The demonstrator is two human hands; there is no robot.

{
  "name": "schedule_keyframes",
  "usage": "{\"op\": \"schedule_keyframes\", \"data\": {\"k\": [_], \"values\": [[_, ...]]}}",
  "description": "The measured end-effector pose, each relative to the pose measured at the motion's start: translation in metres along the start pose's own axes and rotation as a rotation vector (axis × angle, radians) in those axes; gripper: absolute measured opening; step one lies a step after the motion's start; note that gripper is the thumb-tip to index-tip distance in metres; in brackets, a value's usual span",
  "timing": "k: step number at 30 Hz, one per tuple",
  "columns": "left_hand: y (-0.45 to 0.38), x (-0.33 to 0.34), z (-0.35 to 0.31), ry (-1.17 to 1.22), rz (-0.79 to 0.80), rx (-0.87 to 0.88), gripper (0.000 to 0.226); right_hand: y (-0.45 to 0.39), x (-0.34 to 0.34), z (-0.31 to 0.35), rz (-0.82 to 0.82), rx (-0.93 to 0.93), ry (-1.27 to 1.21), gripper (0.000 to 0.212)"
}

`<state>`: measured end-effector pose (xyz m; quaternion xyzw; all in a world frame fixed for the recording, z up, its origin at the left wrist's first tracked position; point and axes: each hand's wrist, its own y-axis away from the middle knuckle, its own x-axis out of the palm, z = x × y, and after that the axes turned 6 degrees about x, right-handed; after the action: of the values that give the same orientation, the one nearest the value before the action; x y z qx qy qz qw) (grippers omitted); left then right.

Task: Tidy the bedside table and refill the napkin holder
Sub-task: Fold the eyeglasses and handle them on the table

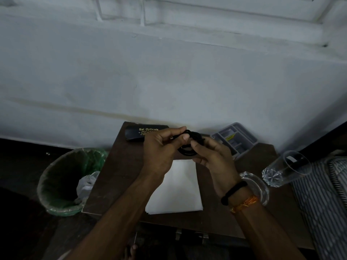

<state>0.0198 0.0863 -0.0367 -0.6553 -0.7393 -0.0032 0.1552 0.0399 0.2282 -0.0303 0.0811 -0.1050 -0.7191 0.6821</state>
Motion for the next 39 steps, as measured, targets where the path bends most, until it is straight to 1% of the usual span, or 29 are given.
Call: {"op": "schedule_keyframes", "data": {"k": [5,9,12,14,18,19,21,25,28,30,32,33,35,37,39], "values": [[0.0,0.001,0.003,-0.05,0.026,0.01,0.026,-0.001,0.002,-0.001,-0.048,-0.013,-0.057,0.021],[0.0,0.004,0.007,-0.151,0.053,0.06,0.024,0.001,0.002,-0.001,-0.033,-0.003,-0.207,0.024],[0.0,0.006,0.008,-0.18,0.056,0.079,0.022,0.003,0.003,0.001,-0.026,0.012,-0.314,0.024],[-0.001,0.005,0.008,-0.17,0.064,0.072,0.021,0.003,0.003,0.003,-0.005,0.052,-0.349,0.024],[-0.002,0.002,0.009,-0.17,0.076,0.052,0.022,0.002,0.0,0.007,0.093,0.139,-0.479,0.02],[-0.002,0.002,0.009,-0.19,0.081,0.058,0.021,0.002,-0.001,0.008,0.11,0.153,-0.47,0.02],[-0.001,0.002,0.01,-0.228,0.092,0.068,0.021,0.002,-0.001,0.007,0.119,0.149,-0.337,0.022],[-0.002,-0.001,0.013,-0.321,0.129,0.136,0.02,0.0,-0.003,0.003,0.058,0.03,-0.024,0.03],[0.002,-0.001,0.013,-0.532,0.158,0.263,0.02,-0.002,-0.009,-0.001,0.017,0.001,0.101,0.035],[0.002,-0.003,0.015,-0.672,0.169,0.361,0.018,-0.004,-0.011,-0.003,-0.002,-0.005,0.177,0.033],[0.0,-0.005,0.019,-0.792,0.202,0.414,0.013,-0.004,-0.014,-0.003,-0.017,0.018,0.148,0.029],[0.0,-0.005,0.021,-0.852,0.232,0.398,0.012,-0.005,-0.017,-0.003,-0.021,0.045,0.086,0.028],[0.0,-0.007,0.026,-0.986,0.315,0.275,0.019,-0.005,-0.019,-0.004,-0.02,0.093,-0.007,0.03],[0.001,-0.007,0.029,-1.121,0.395,0.134,0.025,-0.005,-0.019,-0.007,-0.033,0.116,-0.008,0.032],[0.0,-0.006,0.031,-1.182,0.398,0.075,0.026,-0.005,-0.016,-0.01,-0.044,0.143,-0.011,0.033]]}}
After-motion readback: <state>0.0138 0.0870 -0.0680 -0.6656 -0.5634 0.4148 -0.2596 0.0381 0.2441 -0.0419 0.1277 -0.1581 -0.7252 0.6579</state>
